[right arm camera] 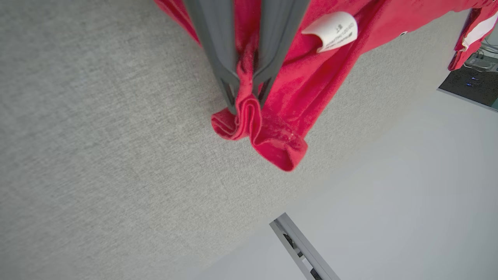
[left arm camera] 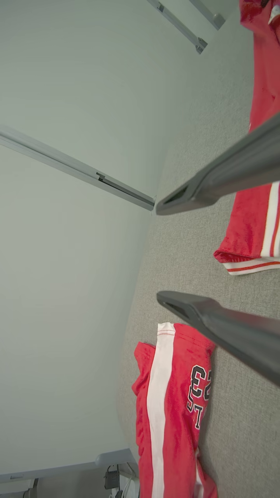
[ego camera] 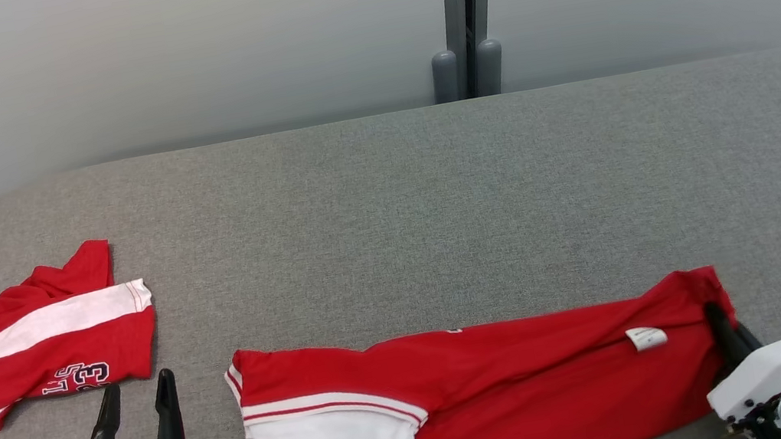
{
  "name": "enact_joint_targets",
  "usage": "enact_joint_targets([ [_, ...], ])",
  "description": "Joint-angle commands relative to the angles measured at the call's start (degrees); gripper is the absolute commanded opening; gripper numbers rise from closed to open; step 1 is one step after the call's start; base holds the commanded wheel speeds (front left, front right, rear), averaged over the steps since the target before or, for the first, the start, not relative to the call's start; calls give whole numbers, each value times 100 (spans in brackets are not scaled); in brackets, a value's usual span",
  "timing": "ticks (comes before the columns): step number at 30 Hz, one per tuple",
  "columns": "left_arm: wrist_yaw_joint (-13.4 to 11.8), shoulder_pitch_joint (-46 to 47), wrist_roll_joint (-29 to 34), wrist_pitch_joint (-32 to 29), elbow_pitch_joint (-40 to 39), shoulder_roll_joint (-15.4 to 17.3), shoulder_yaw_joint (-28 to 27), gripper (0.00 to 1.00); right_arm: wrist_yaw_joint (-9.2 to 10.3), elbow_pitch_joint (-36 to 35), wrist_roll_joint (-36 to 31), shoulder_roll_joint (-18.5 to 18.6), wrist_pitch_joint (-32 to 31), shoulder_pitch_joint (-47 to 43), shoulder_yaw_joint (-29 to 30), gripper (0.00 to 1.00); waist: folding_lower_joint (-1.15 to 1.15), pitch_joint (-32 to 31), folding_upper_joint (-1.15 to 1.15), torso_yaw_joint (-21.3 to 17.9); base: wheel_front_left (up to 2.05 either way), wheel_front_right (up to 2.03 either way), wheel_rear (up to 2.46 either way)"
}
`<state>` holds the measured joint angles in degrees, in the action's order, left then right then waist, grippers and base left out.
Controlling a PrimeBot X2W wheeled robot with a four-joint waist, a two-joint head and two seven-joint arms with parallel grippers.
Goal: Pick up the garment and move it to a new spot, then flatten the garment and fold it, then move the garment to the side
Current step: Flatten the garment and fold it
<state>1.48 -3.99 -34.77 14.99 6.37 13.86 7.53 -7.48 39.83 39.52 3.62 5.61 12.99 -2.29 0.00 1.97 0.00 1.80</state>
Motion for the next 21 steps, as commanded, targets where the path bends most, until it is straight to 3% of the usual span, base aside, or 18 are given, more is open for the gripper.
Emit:
enact_joint_targets([
  [1, 38, 126, 55, 24, -27, 4, -45, 100, -2, -51, 45, 191, 146, 109, 80, 0, 0, 2, 0, -12, 0, 0, 0],
  [8, 62, 118, 110, 24, -50, -28, -51, 100, -3, 200, -12, 588, 358, 335, 358, 0, 0, -13, 0, -8, 0, 0, 0],
  [12, 83, 120, 109, 24, -28, -46, -25, 100, -3, 253, -69, 619, 396, 432, 393, 0, 0, -36, 0, 29, 0, 0, 0],
  [21, 56, 47, 130, 25, 56, -100, 17, 100, -3, -429, -298, 681, 500, 294, 234, 0, 0, -237, 0, 157, 0, 0, 0],
])
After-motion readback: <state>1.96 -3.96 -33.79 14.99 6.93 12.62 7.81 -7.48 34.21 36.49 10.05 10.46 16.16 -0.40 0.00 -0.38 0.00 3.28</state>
